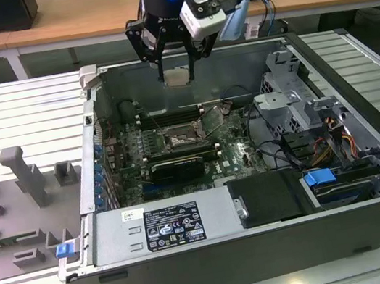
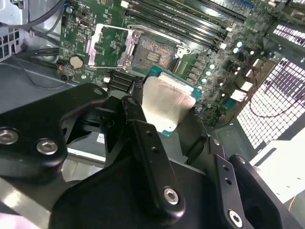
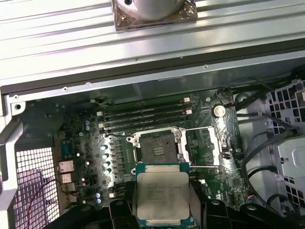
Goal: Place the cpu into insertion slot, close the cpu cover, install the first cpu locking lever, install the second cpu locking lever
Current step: 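Place the cpu into insertion slot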
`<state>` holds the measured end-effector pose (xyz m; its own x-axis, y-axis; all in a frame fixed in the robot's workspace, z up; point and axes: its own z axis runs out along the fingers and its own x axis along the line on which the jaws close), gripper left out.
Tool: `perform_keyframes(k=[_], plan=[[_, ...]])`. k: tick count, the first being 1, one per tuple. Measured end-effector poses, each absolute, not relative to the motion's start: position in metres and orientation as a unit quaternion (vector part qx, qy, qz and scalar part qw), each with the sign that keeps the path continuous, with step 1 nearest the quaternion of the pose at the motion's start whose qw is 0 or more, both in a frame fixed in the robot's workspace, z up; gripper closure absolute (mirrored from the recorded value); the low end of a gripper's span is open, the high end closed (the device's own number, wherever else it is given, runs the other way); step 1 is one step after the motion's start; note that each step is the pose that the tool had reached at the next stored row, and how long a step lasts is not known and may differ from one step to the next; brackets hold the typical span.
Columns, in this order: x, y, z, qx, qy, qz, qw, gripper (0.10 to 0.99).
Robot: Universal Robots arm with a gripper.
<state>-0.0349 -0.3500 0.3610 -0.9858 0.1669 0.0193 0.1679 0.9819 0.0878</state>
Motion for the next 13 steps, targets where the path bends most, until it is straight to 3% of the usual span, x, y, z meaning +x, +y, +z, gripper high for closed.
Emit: perform_keyframes(k=[13], plan=[[-0.0349, -0.3499, 0.3577, -0.122, -0.992, -0.045, 0.004, 0.557]])
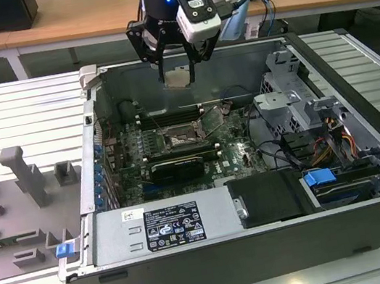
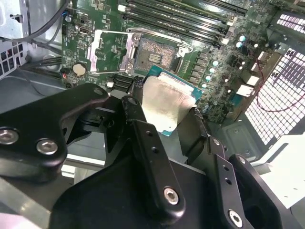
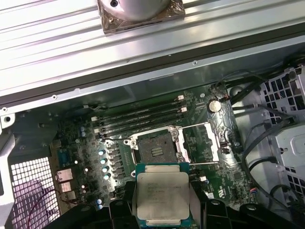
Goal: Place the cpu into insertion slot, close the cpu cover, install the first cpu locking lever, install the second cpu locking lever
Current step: 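Place the cpu into insertion slot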
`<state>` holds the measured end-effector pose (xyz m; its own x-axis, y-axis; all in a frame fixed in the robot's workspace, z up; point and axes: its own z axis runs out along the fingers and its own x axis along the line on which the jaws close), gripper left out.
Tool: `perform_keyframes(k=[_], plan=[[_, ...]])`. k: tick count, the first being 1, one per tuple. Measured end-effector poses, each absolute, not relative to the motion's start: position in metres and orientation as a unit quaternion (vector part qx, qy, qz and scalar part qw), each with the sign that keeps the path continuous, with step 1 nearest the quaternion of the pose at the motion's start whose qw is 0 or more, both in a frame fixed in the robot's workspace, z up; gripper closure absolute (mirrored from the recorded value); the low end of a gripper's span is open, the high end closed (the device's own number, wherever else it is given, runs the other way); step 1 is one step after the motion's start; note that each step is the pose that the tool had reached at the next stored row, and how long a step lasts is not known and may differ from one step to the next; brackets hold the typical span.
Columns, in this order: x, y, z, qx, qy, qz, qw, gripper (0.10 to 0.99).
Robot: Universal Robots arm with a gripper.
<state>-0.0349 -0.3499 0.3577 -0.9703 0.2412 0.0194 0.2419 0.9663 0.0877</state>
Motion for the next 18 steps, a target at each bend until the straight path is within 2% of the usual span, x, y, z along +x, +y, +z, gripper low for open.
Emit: perform_keyframes(k=[18], plan=[[-0.0349, -0.3499, 0.3563, -0.133, -0.990, -0.045, 0.004, 0.557]])
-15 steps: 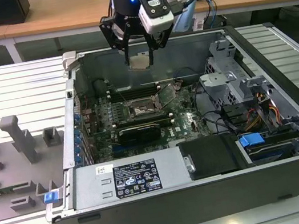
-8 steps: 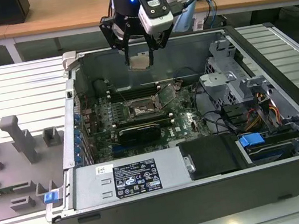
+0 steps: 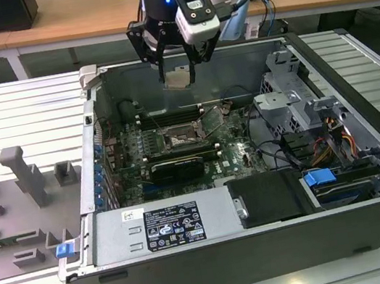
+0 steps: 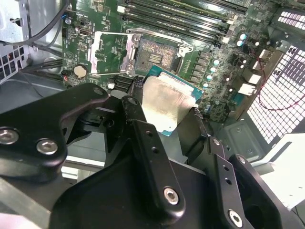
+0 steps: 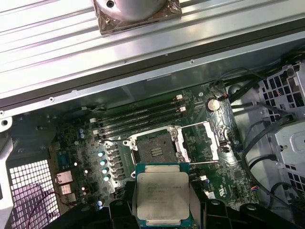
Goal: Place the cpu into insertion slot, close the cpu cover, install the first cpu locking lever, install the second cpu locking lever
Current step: 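Place the cpu into insertion slot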
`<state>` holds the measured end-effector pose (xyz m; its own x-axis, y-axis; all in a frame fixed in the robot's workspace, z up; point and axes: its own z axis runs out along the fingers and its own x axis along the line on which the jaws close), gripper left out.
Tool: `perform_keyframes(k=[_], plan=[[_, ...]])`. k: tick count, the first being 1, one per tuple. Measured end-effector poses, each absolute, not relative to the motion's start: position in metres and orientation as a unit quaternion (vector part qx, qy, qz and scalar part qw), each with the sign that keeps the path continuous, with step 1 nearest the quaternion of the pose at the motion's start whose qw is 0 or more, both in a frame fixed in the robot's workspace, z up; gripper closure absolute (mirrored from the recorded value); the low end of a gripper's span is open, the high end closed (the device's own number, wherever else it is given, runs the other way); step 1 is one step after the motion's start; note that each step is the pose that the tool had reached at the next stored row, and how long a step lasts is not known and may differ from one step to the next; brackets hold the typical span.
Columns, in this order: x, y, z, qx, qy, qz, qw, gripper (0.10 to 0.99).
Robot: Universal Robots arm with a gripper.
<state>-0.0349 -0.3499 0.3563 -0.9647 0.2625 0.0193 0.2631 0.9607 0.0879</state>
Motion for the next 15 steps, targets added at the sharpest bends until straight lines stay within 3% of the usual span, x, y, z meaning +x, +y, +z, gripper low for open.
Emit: perform_keyframes(k=[15], plan=[[-0.0349, -0.3499, 0.3525, -0.151, -0.988, -0.045, 0.003, 0.557]])
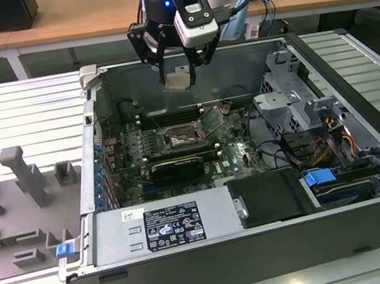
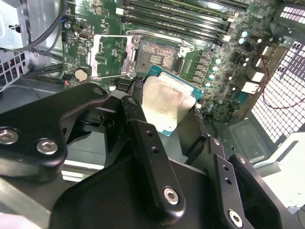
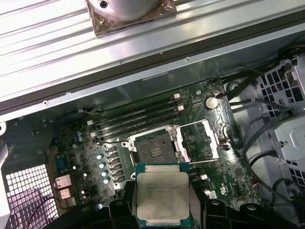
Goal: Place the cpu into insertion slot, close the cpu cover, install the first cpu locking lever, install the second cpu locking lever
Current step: 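Place the cpu into insertion slot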
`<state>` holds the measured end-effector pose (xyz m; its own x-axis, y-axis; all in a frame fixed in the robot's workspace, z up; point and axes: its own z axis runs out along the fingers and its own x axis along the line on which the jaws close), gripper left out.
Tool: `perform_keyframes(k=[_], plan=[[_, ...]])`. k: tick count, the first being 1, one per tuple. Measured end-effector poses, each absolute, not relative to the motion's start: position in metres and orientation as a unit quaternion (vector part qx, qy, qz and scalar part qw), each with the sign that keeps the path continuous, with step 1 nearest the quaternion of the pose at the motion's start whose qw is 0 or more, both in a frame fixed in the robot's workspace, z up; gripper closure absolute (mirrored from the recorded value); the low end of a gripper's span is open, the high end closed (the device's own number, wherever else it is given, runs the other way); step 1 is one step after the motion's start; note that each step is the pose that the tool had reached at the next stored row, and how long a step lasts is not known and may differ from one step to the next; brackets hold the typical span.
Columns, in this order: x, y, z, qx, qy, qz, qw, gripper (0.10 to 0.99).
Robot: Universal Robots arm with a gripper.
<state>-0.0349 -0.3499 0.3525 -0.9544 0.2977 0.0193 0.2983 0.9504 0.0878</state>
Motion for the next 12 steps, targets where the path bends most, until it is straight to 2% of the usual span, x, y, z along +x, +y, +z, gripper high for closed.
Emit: perform_keyframes(k=[12], plan=[[-0.0349, -0.3499, 0.3490, -0.184, -0.982, -0.045, 0.001, 0.557]])
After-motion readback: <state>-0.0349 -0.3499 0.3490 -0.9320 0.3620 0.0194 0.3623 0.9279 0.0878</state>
